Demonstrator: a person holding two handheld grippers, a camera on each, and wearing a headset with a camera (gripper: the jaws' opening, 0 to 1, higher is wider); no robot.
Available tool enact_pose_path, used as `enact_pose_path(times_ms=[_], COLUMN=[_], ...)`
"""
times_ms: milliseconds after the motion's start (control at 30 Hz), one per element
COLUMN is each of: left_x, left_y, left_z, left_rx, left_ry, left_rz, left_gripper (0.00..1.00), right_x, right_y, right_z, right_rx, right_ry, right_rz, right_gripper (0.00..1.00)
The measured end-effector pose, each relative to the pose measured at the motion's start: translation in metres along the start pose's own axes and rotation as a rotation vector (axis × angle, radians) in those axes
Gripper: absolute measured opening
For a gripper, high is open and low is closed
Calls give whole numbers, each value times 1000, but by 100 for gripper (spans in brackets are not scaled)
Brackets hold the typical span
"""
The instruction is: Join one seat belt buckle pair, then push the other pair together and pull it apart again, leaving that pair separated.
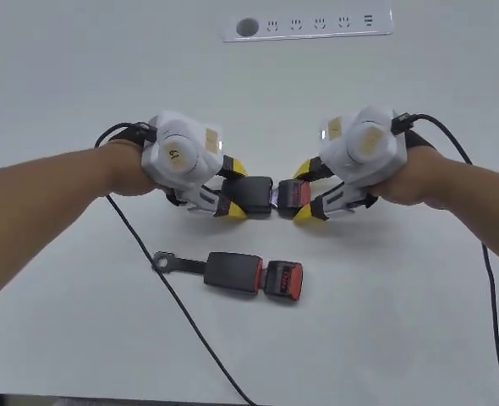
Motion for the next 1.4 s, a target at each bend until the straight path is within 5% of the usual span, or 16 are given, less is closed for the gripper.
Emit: enact_pose_path(times_ms=[600, 1400], left_x=[0, -1], left_y=[2, 2], left_z=[3, 2], left_rx=[27, 31], left_ry=[24, 25], left_rz=[-13, -20], left_gripper=[34, 35], right_x=[2, 3], right_y=[1, 3], right_z=[3, -1], right_rx=[4, 12], right_ry=[29, -4], right_rz=[-16, -25], right_gripper=[33, 34])
Point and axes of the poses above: the centre of the closed fingertips' face, and the gripper's own axes: x roughly forward along the fingers, y roughly to its left, z roughly out of its top, the point moved 10 cm from there along -x, roughly backward along the fingers, and after that the axes turned 13 degrees about y, right-handed, at the moved point
